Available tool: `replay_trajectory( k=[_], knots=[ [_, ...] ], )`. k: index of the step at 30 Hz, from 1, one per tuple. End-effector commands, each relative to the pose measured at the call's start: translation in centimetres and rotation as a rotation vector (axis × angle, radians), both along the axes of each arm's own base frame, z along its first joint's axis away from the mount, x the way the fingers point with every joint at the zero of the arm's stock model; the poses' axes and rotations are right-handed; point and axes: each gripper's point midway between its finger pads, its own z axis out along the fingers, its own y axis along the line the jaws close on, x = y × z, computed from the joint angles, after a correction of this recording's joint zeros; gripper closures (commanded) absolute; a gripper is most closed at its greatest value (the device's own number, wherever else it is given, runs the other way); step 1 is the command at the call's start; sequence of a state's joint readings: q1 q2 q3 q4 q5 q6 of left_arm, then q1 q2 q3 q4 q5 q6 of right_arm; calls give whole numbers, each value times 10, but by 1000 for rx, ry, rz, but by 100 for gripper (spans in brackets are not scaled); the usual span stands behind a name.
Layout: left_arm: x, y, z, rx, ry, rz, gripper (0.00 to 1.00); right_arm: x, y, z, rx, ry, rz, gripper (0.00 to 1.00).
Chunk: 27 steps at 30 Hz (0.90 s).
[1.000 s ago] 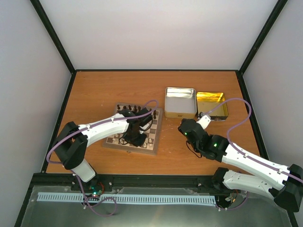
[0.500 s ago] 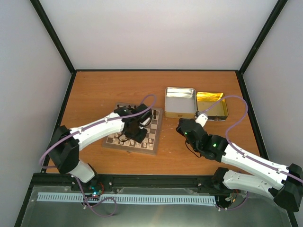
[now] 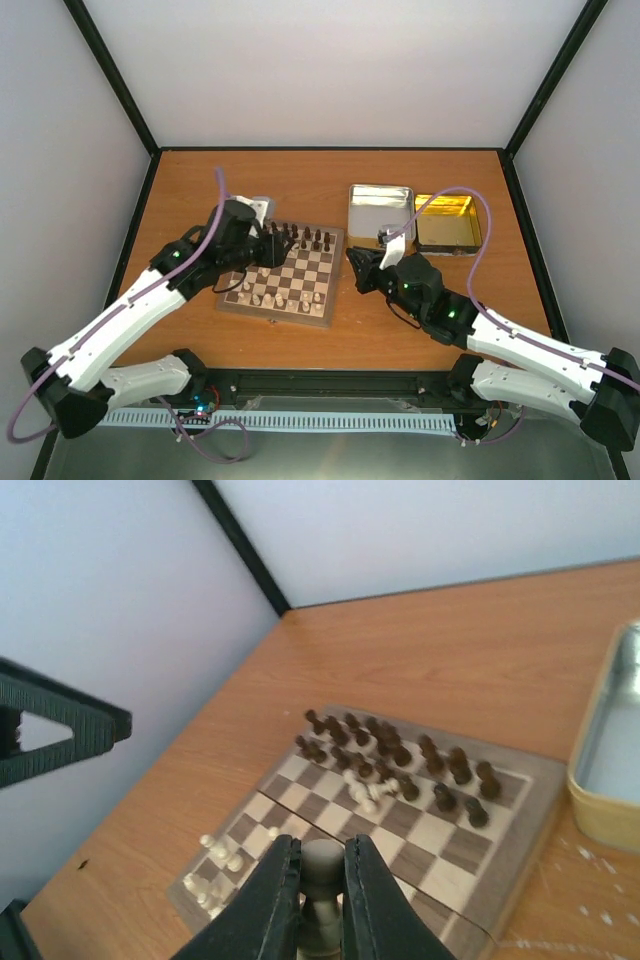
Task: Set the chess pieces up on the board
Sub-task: Place the chess piece on the chessboard.
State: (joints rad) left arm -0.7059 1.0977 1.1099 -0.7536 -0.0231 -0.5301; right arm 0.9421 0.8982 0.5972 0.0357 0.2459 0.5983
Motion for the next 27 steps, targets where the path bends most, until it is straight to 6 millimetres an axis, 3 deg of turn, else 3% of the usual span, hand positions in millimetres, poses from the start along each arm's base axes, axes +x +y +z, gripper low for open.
replay_trajectory(
  k=[1, 5, 9, 16, 22, 27],
  knots=[
    [3, -10, 35, -213, -75, 17, 46, -9, 25, 34, -15, -226, 175, 97],
    [-7, -22, 41, -308, -49, -64, 44, -27, 57, 40, -53, -331, 387, 97],
    [-17, -30, 56, -391, -61, -130, 38, -37, 76, 45, -52, -425, 502, 97],
    [-11, -14, 64, -475, -40, -134, 35, -32, 97, 44, -79, -520, 560, 96],
    [-5, -6, 44, -478, 17, -104, 35, -11, 114, 27, -102, -466, 524, 93],
    [3, 4, 20, -427, 72, -28, 35, 12, 120, -16, -148, -349, 450, 93]
  ],
)
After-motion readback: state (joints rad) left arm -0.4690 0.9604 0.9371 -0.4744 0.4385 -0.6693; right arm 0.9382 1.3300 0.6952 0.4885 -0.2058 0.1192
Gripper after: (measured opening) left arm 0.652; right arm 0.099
